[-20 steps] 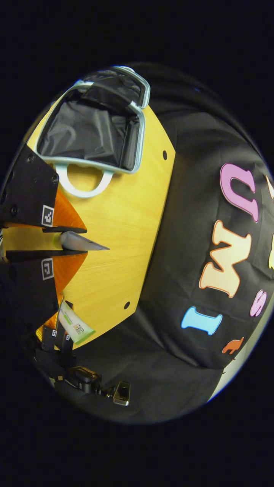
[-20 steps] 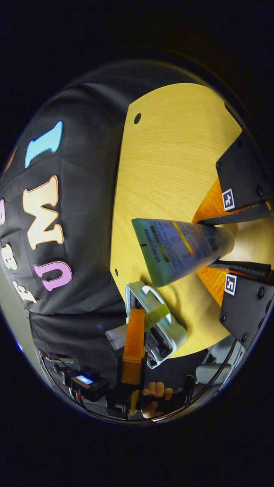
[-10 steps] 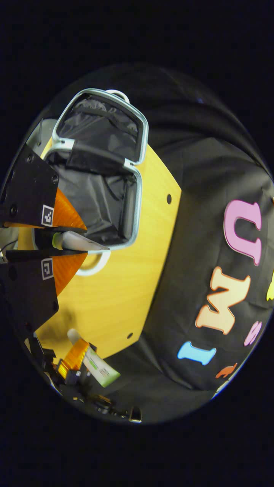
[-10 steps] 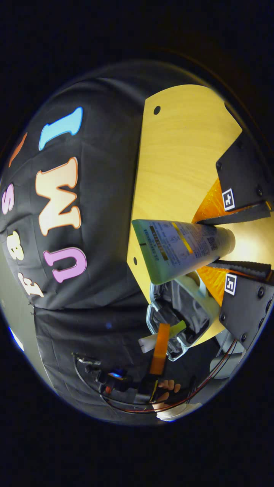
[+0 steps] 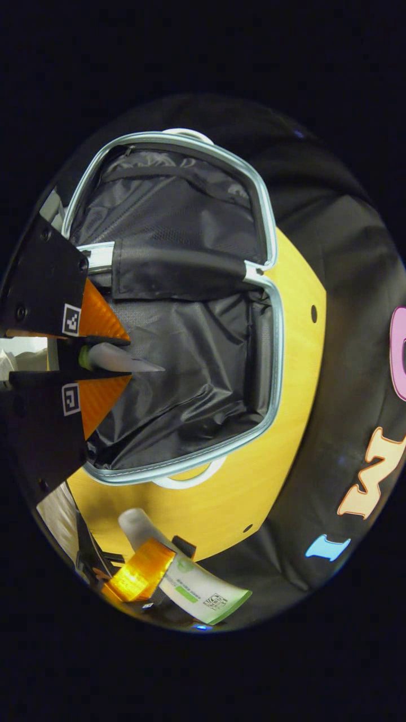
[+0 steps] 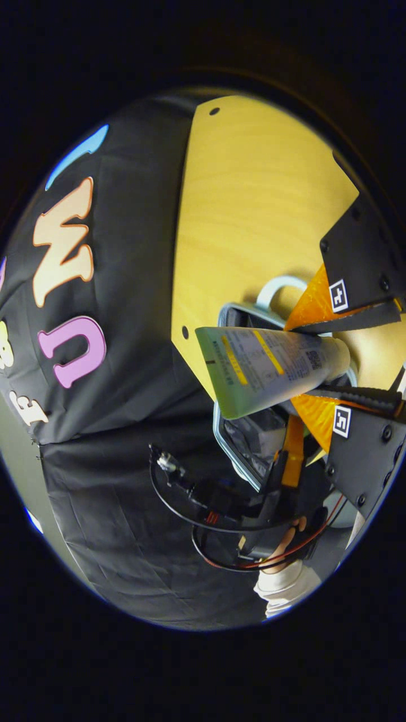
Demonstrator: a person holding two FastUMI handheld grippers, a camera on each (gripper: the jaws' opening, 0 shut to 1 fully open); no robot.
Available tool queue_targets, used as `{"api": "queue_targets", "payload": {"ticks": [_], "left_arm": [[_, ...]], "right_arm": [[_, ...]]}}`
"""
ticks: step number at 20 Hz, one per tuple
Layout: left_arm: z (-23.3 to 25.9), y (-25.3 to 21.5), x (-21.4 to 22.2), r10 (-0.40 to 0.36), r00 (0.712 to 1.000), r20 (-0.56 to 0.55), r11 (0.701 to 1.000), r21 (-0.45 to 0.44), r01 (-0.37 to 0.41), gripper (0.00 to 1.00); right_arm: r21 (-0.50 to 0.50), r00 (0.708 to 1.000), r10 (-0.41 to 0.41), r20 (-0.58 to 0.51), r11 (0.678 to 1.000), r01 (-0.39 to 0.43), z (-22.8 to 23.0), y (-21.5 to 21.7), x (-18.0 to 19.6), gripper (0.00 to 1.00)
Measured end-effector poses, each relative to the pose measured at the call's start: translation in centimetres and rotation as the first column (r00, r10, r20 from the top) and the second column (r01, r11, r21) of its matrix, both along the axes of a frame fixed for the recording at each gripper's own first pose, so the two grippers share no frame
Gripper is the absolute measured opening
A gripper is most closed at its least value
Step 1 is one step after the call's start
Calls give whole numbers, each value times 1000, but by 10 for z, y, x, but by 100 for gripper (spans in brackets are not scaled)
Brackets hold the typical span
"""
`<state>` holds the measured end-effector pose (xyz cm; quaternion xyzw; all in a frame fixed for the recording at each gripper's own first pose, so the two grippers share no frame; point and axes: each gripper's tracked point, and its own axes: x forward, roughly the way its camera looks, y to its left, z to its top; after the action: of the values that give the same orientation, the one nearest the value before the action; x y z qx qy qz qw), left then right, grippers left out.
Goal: First open the suitcase, pack the skin care products into it, and then close the suitcase.
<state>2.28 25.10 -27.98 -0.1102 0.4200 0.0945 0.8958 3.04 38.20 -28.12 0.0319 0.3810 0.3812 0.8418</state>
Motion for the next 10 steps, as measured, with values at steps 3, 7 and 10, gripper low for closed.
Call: {"api": "queue_targets", "payload": {"ticks": [3, 7, 10], "left_arm": [[-15, -1, -1, -15, 997, -76, 999, -42, 11, 16], [-24, 3, 0, -19, 992, -127, 996, -87, 8, 16], [-24, 8, 2, -26, 990, -141, 997, -79, 15, 19]], "right_arm": [[-41, 996, 50, -70, 998, -53, -24, 19, -18, 42], [-89, 987, 58, -149, 993, -72, -47, 31, -34, 45], [-102, 980, 38, -195, 993, -59, -60, 38, -36, 42]]}}
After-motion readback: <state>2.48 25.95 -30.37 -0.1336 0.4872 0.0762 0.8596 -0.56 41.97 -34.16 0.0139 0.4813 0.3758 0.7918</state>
